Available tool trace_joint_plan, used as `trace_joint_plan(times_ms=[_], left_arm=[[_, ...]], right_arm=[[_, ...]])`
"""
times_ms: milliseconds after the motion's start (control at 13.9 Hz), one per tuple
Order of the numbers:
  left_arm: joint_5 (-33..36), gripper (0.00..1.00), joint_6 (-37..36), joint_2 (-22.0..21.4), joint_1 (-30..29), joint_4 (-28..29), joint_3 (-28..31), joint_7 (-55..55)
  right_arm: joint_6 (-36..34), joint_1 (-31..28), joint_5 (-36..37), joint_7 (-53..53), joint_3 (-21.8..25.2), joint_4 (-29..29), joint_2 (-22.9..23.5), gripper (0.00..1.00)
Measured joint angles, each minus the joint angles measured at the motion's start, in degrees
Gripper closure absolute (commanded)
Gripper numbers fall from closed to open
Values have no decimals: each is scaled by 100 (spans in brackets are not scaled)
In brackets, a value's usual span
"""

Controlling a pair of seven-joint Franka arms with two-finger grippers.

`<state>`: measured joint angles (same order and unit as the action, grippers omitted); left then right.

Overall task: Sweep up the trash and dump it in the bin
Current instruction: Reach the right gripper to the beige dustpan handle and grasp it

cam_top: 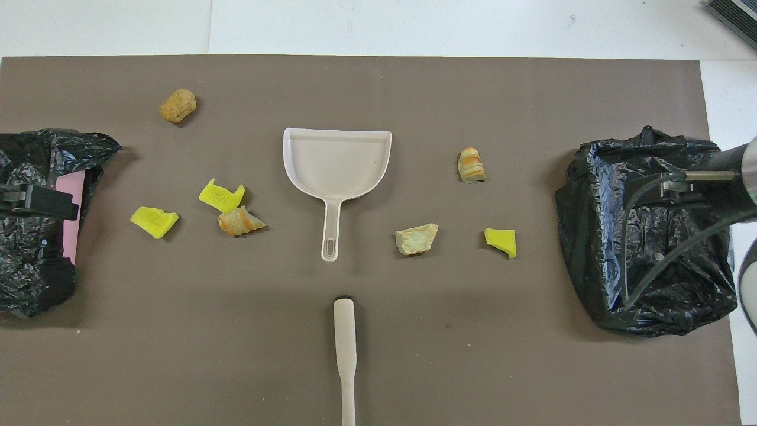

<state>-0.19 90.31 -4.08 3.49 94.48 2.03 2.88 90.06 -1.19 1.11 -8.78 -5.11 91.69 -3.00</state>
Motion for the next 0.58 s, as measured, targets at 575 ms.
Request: trace_joint_plan(times_ms=[575], left_arm=[[-3, 0, -5, 0, 4, 0, -111, 33]], right_arm=[[0, -1, -3, 0, 4, 9, -3, 0]])
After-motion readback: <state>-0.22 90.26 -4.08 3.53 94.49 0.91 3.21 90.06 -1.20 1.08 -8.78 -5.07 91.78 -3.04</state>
